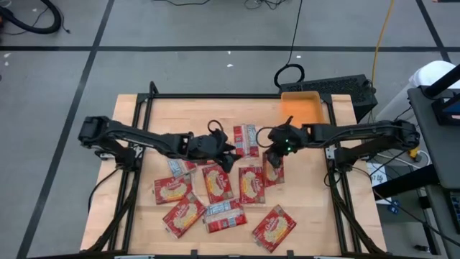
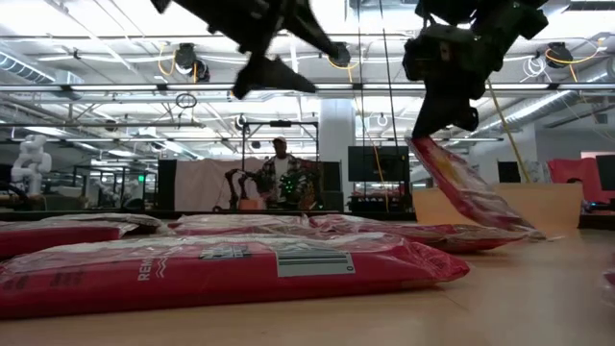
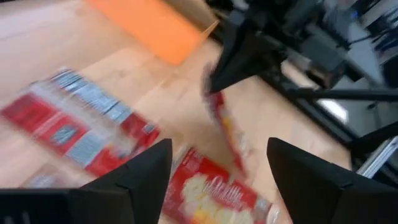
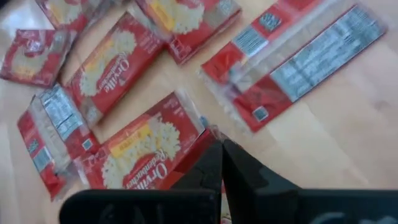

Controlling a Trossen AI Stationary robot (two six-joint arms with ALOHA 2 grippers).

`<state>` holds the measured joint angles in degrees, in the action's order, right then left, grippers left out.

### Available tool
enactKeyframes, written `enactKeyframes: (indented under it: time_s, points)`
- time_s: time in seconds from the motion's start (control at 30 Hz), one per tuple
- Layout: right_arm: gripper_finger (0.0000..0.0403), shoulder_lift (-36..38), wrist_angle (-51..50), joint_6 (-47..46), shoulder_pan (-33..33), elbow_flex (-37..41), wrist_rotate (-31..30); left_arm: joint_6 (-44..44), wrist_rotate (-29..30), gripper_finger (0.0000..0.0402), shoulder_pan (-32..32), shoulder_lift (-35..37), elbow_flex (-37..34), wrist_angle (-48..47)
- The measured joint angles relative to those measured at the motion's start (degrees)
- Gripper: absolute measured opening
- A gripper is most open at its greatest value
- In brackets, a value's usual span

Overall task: Sort popcorn bags into baskets
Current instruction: Put the red popcorn bag into the orange bin

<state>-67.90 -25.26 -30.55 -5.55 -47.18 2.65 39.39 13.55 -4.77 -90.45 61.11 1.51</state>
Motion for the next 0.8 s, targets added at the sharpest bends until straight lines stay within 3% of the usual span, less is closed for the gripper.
enactKeyframes:
  time_s: [0.23, 0.37, 0.53, 0.63, 0.8]
  points:
    - [0.0, 4.0, 1.2, 2.8, -3.6, 0.0, 0.3, -0.4, 0.1, 0.0239, -0.3, -6.6, -0.1, 10.5]
    - [0.0, 5.3, 1.9, 4.6, -5.4, 0.0, 0.6, -1.1, 4.1, 0.0236, -0.7, -10.6, -0.1, 17.4]
    - [0.0, 5.7, 3.6, 6.4, -6.9, 0.0, 3.6, -2.1, 6.3, 0.0287, -0.7, -16.4, 0.2, 28.4]
    - [0.0, 5.7, 5.2, 7.2, -7.2, 0.0, 5.4, -1.7, 8.4, 0.032, -0.6, -19.8, 1.1, 30.0]
    - [0.0, 5.7, 5.6, 8.7, -7.2, 0.0, 6.7, -2.3, 9.0, 0.0325, 0.5, -25.0, 6.4, 30.5]
